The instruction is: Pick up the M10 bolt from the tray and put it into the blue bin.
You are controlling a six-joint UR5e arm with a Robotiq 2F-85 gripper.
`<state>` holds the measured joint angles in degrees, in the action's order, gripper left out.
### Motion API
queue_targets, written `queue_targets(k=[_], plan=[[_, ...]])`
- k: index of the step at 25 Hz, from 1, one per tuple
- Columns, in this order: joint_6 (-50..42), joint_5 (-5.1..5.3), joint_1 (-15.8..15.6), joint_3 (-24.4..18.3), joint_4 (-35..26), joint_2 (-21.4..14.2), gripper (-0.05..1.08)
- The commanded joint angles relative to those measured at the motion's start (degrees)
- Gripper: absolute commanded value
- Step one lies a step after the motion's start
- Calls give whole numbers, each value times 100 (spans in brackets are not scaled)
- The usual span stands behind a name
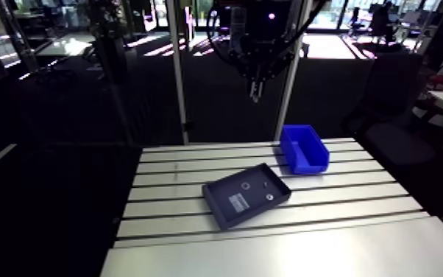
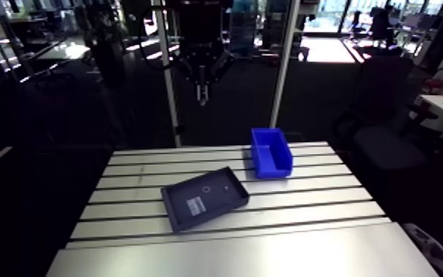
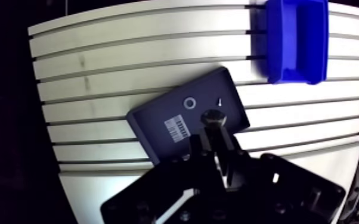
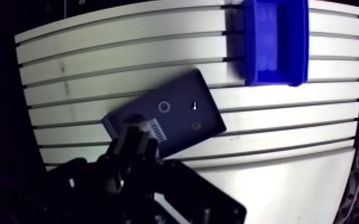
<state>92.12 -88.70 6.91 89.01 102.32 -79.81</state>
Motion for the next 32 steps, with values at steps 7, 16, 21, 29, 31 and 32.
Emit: queue_targets(k=[7, 16, 21, 29, 31, 32], plan=[[1190, -12, 461, -353, -93, 199, 100], [2992, -47, 804, -679, -190, 612, 102], [4012, -64, 936, -951, -181, 999, 106], [5999, -196, 1076, -1110, -269, 1280, 107], [6588, -240, 1155, -1127, -463, 1333, 107], [6834, -240, 1164, -1145, -524, 1333, 107]])
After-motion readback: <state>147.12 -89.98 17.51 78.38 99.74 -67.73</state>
